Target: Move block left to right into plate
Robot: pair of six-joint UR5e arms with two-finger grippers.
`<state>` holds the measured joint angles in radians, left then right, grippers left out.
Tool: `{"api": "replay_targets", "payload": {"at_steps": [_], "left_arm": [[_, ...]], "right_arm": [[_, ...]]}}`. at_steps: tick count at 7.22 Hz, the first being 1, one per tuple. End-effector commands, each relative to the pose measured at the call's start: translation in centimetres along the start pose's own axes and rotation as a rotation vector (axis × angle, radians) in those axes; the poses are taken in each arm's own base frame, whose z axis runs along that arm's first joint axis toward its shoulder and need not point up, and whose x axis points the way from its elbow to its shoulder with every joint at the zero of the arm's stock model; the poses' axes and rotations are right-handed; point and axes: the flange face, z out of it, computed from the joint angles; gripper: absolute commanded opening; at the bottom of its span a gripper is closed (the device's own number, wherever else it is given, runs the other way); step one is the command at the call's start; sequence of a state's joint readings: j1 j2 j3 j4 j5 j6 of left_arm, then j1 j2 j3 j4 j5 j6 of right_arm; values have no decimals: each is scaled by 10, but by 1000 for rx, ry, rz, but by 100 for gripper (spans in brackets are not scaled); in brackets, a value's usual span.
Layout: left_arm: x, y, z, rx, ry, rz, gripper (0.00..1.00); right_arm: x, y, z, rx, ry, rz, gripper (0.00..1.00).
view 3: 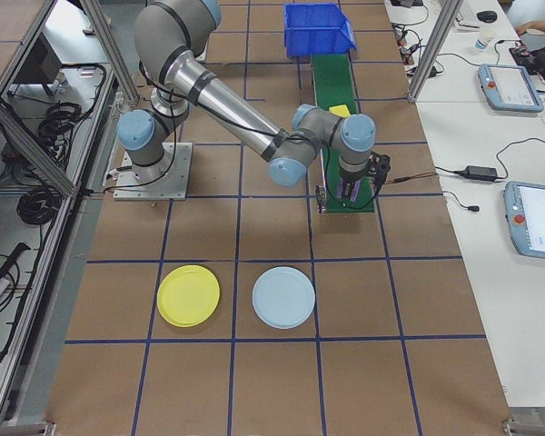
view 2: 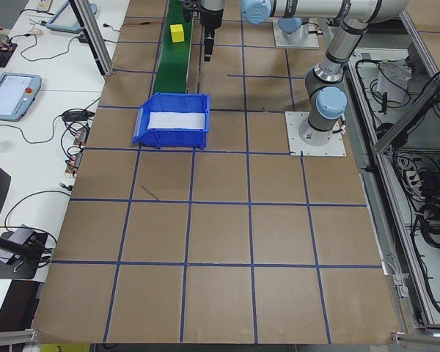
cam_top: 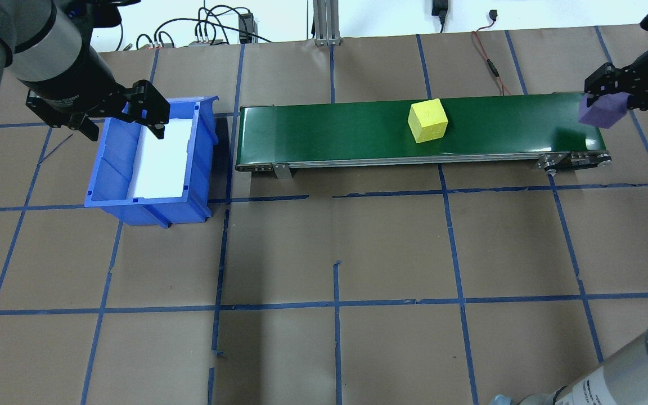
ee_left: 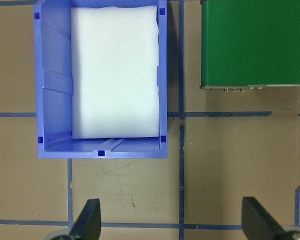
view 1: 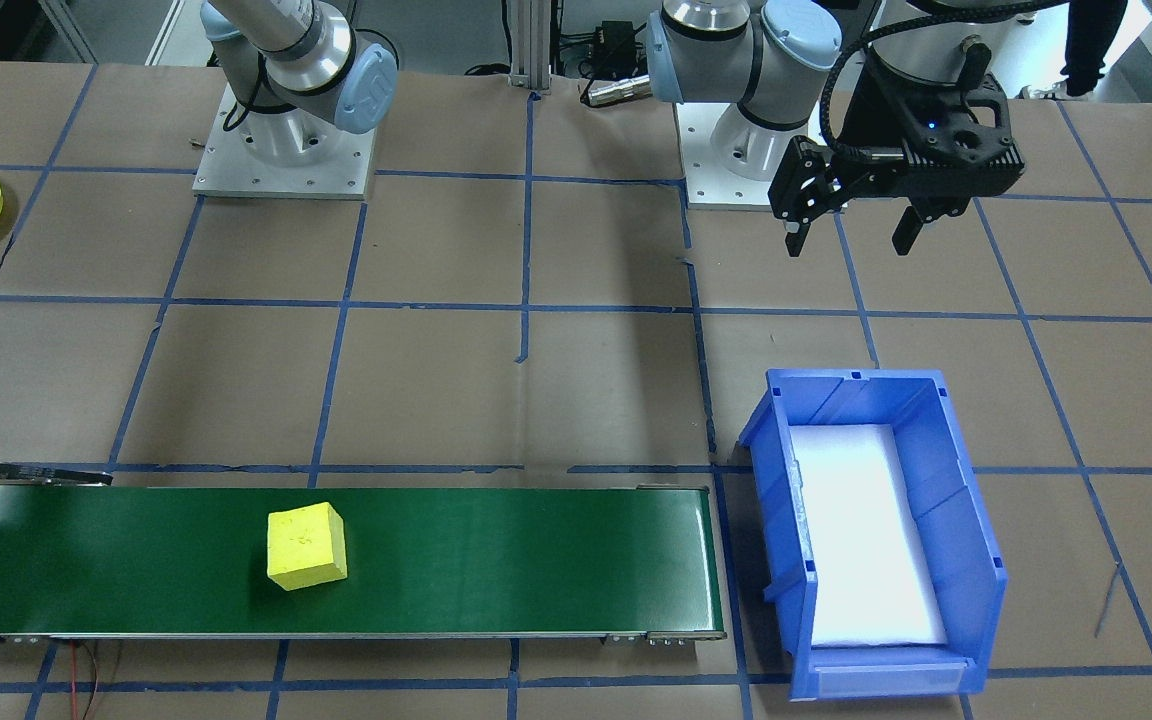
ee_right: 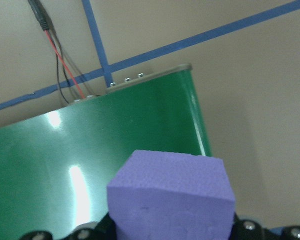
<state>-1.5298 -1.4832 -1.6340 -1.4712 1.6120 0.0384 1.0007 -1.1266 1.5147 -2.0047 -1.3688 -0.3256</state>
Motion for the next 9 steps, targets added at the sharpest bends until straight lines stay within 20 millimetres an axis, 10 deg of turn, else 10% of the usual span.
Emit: {"api": "replay_targets", "payload": {"at_steps": [1,4,6,8,9], "left_arm": [[0,2,-7,11,-4,2,100],[2,1,-13,27,5,5,100],[3,1,-11,24,10,5,100],[3,1,-12,27,13,5,100],[5,1,-12,27,15,9,100]], "right_arm": [[109,24,-10,-21,44,-171,40],[280,71,19,-75,35,-211,44],[307,91,20,-131,67,-242,52],[314,101,23,-149,66,-225,100],[317,104,18,-162,85,-218,100]]}}
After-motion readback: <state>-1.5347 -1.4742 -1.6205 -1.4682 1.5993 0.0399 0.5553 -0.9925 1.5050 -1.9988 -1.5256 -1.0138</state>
